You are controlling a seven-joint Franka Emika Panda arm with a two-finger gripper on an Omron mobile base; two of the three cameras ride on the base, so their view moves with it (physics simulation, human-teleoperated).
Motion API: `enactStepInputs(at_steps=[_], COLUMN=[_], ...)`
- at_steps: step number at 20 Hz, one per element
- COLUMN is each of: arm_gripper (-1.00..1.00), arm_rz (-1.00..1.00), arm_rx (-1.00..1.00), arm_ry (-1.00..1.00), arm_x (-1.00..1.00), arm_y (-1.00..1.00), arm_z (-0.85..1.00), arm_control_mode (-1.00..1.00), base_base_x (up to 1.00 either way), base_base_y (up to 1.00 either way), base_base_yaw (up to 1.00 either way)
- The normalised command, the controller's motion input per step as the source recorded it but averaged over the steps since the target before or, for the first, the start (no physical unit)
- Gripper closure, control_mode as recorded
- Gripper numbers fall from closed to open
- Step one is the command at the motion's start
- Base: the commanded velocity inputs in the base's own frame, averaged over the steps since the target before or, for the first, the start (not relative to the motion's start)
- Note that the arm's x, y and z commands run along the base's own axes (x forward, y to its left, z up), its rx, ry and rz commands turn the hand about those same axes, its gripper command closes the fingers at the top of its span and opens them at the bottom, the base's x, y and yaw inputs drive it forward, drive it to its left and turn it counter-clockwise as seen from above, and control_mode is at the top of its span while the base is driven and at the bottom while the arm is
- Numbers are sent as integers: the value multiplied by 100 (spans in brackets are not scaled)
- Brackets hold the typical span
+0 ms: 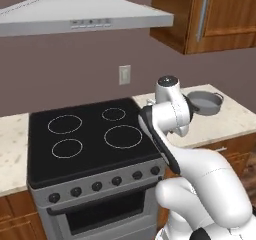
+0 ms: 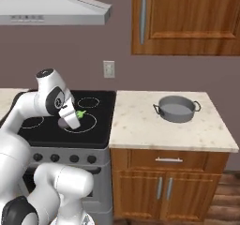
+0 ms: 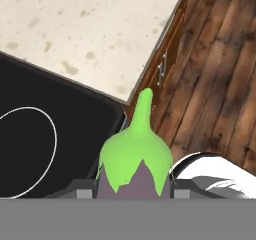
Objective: Turn on the sink faucet. Then move the eggplant from the counter to the sink. Turn off the sink. Move the vegetable from the sink to the pot next to the stove. Finally move the pot to the rear right burner.
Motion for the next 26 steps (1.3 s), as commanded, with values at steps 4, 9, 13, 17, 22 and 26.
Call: enactStepInputs(at_steps=[4,9,13,17,22,26], arm_gripper=[100,100,100,100,100,100], arm_rz=[0,0,0,0,0,0], arm_rx=[0,0,0,0,0,0], arm_ry=[0,0,0,0,0,0], arm_x=[0,0,0,0,0,0], arm_y=[0,0,0,0,0,0], arm_z=[0,0,0,0,0,0], arm_control_mode=[100,100,100,100,100,100], base_base_x=[26,43,44,48,47,49], base_base_y=[-55,-44,-44,-47,-46,-30], base_base_yaw=[35,37,34,28,15,3])
